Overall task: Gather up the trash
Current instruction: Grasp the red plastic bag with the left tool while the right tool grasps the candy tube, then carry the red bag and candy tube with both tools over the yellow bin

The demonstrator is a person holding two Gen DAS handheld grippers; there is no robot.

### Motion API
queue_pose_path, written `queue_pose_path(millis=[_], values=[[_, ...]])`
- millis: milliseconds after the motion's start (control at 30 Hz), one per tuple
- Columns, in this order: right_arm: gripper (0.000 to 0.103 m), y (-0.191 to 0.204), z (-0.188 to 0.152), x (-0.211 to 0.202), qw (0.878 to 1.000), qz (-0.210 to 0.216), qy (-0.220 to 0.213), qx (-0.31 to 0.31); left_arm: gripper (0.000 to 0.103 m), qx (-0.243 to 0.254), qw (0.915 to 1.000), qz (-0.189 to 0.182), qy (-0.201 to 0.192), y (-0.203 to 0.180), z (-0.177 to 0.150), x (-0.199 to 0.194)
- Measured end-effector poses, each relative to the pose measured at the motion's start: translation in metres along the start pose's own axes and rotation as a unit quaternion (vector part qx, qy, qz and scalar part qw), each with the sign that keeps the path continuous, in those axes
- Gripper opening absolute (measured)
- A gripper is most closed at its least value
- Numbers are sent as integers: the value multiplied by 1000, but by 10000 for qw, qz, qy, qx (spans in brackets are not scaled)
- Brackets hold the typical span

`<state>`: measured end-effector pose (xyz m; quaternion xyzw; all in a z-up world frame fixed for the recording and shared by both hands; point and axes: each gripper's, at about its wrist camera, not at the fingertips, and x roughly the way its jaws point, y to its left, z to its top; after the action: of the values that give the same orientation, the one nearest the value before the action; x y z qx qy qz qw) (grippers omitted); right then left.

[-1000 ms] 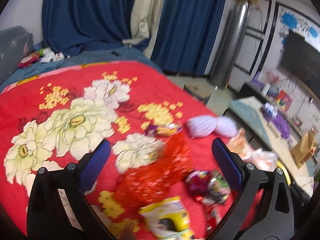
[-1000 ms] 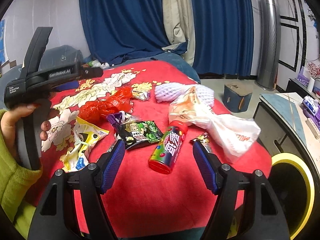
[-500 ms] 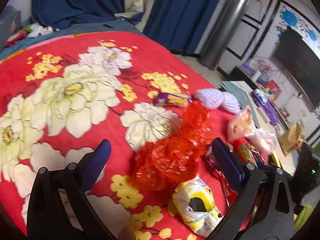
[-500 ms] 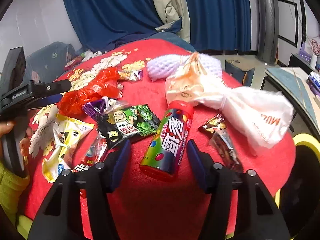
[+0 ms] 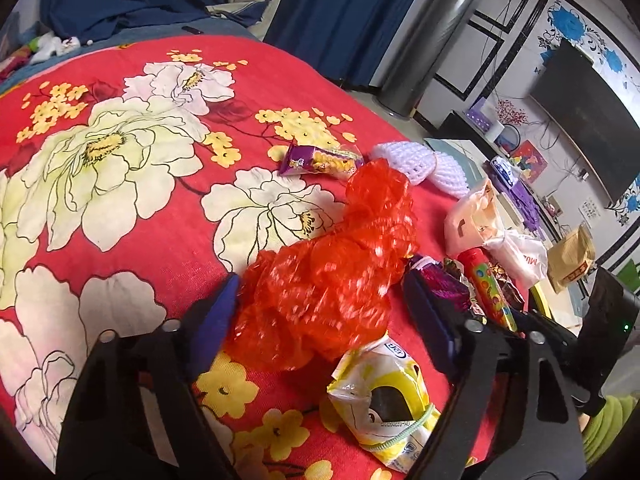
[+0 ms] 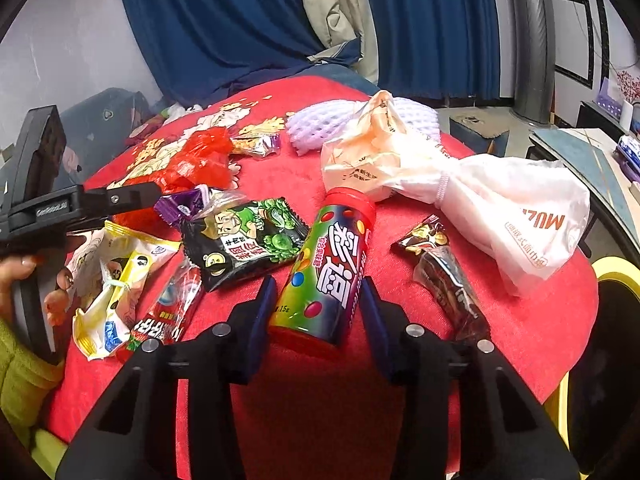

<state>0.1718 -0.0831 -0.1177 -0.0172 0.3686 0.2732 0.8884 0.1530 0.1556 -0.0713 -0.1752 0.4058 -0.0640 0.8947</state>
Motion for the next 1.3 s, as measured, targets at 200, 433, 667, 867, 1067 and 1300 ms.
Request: queue_pose_path(millis=[200,433,667,867,1067,1300], values=[[36,0,0,-9,9999,122,-98,63,43,9,10000,-41,-45,0,0,-4],[33,-3,-1,-31,9991,100,-417,30,32,182,9990,29,-407,-11,4,-23],[32,-4,1,-48,9977,119,-666,24,31,267,9968,-9,-754,-24,12,-48],[32,-5,9,-61,9961,137,-871,58,31,384,9958,-132,-823,-42,12,-55],[32,-6,13,-76,9950,184,-979,32,31,549,9944,-246,-866,-63,12,-57],[32,-9,15,-96,9938,222,-1086,-49,31,653,9931,-345,-913,-83,6,-56]])
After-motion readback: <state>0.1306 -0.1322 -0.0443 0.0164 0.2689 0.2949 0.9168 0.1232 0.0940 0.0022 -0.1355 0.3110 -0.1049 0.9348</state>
